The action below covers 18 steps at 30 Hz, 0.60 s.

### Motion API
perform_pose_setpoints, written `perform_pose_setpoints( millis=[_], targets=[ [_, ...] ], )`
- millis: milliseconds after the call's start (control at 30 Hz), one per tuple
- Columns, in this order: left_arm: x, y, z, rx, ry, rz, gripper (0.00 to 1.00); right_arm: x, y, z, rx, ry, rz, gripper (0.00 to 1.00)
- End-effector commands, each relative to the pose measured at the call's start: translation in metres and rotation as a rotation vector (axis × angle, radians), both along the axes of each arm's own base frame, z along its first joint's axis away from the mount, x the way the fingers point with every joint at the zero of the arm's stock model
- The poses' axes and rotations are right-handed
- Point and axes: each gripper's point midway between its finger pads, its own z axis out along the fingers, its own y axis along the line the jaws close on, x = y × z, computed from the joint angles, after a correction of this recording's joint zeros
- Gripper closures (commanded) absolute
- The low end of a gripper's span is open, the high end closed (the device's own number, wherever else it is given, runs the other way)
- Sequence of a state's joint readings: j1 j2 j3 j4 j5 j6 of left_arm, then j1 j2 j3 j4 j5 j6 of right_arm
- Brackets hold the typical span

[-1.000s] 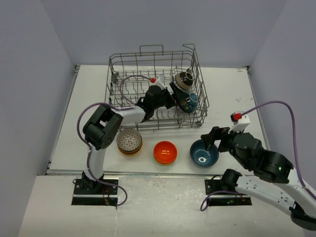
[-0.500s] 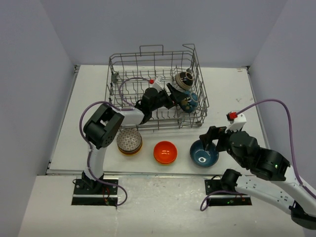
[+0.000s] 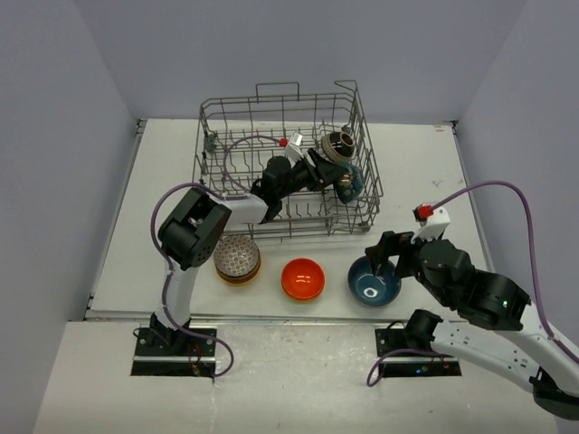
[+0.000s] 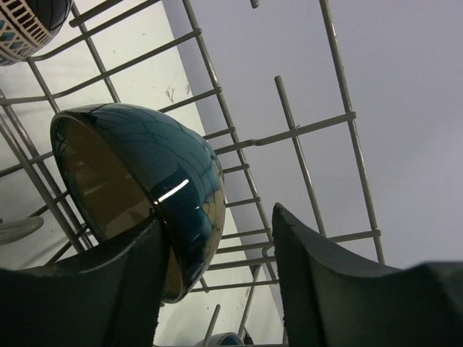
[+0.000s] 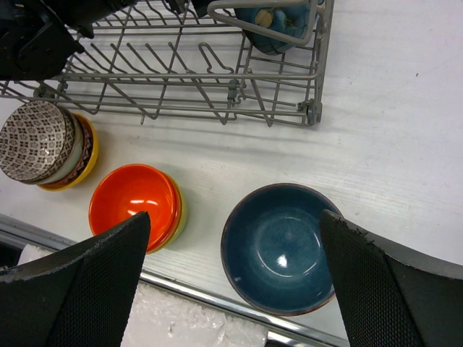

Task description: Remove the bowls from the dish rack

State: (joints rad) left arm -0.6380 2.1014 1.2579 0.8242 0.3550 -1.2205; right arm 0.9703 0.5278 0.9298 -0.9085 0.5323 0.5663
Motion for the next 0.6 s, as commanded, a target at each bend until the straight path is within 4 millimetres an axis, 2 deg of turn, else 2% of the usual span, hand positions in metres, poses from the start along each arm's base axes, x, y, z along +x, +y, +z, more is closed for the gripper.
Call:
perform_pose_setpoints(
  millis=[0,167,233,267,333,367,433,533,567],
  targets=[
    [-0.002,-0.013,0.008,-0.047,-0.051,-0.049,0.45,0.002,0.001,0.014,0.012,-0.027,0.003,0.01],
    [-0.003,-0.019,0.0,-0.049,-0.036,-0.064,0.62,0.002,0.001,0.015,0.01,-0.028,0.006,0.01],
    [-0.002,-0.019,0.001,-0.051,-0.04,-0.066,0.65,0.002,0.001,0.015,0.01,-0.028,0.005,0.01],
    [-0.002,-0.02,0.0,-0.053,-0.037,-0.067,0.7,0.002,0.002,0.015,0.009,-0.028,0.008,0.01],
    [-0.002,-0.022,-0.003,-0.057,-0.03,-0.075,0.72,0.002,0.002,0.015,0.009,-0.028,0.008,0.01],
    [-0.003,-0.023,-0.001,-0.076,-0.028,-0.085,0.79,0.002,0.002,0.015,0.008,-0.029,0.009,0.01],
    [-0.003,-0.026,-0.003,-0.084,-0.021,-0.102,0.83,0.002,0.003,0.015,0.008,-0.03,0.011,0.01],
    [-0.003,-0.028,-0.004,-0.083,-0.017,-0.108,0.98,0.002,0.003,0.015,0.011,-0.03,0.016,0.01],
    [-0.003,-0.028,-0.004,-0.082,-0.019,-0.108,0.99,0.002,0.003,0.016,0.012,-0.031,0.016,0.01]
  ],
)
